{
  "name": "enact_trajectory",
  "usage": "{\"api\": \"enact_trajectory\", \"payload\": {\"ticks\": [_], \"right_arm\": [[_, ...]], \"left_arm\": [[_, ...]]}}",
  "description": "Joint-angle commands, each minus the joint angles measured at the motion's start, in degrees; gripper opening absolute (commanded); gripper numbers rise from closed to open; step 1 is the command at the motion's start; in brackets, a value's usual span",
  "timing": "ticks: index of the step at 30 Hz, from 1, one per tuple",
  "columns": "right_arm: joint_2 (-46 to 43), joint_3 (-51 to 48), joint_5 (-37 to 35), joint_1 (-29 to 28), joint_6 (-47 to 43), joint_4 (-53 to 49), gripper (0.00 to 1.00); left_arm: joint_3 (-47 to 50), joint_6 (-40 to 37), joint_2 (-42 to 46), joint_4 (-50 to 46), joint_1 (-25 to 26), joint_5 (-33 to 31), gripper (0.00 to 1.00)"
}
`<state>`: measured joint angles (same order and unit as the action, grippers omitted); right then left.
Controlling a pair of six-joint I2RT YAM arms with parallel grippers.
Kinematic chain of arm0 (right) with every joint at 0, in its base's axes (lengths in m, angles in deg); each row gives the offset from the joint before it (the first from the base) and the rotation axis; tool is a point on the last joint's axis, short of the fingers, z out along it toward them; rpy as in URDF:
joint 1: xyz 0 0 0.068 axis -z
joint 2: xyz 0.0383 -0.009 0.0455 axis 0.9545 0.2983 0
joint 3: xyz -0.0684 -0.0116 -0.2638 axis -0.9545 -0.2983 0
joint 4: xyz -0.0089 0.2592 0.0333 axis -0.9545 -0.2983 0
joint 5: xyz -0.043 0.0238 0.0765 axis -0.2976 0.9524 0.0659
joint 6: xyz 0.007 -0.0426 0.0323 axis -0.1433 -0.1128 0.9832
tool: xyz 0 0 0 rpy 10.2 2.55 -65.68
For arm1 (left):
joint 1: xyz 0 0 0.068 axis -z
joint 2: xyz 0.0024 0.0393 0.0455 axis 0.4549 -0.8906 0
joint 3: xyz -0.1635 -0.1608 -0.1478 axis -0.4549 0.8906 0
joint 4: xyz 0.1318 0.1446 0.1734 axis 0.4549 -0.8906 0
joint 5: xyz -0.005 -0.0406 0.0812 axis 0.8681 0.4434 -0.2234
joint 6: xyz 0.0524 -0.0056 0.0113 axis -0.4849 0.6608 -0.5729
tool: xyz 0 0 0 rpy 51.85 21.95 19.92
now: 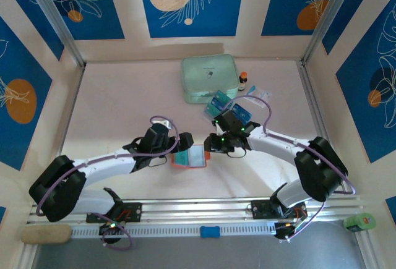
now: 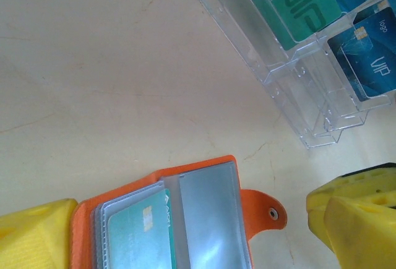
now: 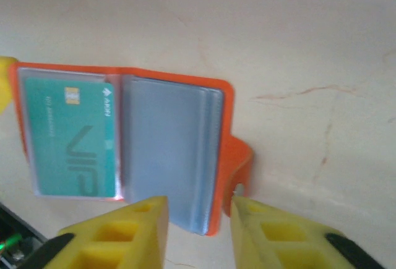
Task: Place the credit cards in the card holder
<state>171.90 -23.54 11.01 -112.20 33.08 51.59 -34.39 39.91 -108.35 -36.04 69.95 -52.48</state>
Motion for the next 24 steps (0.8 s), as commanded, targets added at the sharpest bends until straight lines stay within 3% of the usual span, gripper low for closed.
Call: {"api": "enact_trajectory", "payload": {"ticks": [1,10,13,17,24], "right_arm": [[1.69,1.62,-0.94,-0.16,-1.55,-2.79,0.37],[6.5,1.51,-1.95,0.02,-1.38,-0.94,0.34],[6.78,1.03,-0.9,0.91,-1.38,1.18,0.24],[7.02,0.59,3.8,1.32,-1.56,4.72,0.01],[8.18,-0.54,11.31,1.23,1.64,11.28,0.0]], "left_arm": [[0.75,0.89,1.27,1.19,0.3,1.03,1.0],[1.01,0.85,1.93,0.94,0.31,1.03,1.0],[1.02,0.81,2.36,0.67,0.28,1.13,1.0],[0.86,0.81,2.65,1.1,0.35,2.35,1.0],[-1.45,2.42,1.19,4.39,0.77,5.11,1.0]]}}
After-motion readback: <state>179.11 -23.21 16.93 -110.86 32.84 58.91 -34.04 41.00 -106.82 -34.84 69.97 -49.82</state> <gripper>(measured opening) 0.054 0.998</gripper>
